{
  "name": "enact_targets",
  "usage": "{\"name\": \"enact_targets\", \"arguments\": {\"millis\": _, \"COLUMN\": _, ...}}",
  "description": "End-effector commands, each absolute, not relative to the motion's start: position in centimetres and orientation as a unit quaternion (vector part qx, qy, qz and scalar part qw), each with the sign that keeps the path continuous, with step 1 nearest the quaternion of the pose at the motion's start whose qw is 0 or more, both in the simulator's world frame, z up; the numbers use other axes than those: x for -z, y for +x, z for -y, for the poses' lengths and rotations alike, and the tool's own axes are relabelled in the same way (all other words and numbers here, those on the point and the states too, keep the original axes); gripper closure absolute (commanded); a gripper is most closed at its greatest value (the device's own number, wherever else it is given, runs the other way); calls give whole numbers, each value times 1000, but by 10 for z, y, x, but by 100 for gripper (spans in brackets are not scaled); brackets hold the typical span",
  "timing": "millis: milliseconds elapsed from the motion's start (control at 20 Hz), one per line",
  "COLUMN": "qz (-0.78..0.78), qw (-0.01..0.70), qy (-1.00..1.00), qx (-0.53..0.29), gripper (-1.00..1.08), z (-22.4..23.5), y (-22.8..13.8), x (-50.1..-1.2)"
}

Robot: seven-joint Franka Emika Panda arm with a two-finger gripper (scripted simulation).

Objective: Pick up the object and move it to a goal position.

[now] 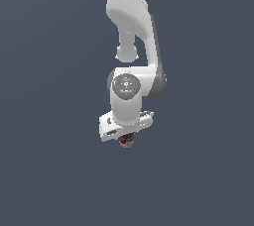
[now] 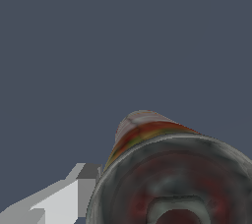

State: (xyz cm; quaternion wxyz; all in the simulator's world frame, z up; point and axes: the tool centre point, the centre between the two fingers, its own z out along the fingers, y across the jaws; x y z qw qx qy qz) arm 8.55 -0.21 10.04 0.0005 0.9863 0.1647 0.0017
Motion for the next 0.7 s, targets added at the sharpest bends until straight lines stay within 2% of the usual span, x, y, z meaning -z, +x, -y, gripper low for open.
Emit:
{"name": "enact_targets", "arguments": {"millis": 0, "qz": -163, "qw": 2, "qy": 987, "qx": -9, "gripper": 108, "z": -1, "y": 91, "x": -123}}
{"name": "enact_targets", "arguments": {"millis": 650, "qz": -146, "qw": 8, "qy": 988, "qx": -41, "gripper": 108, "z": -24, "y": 115, "x": -278}}
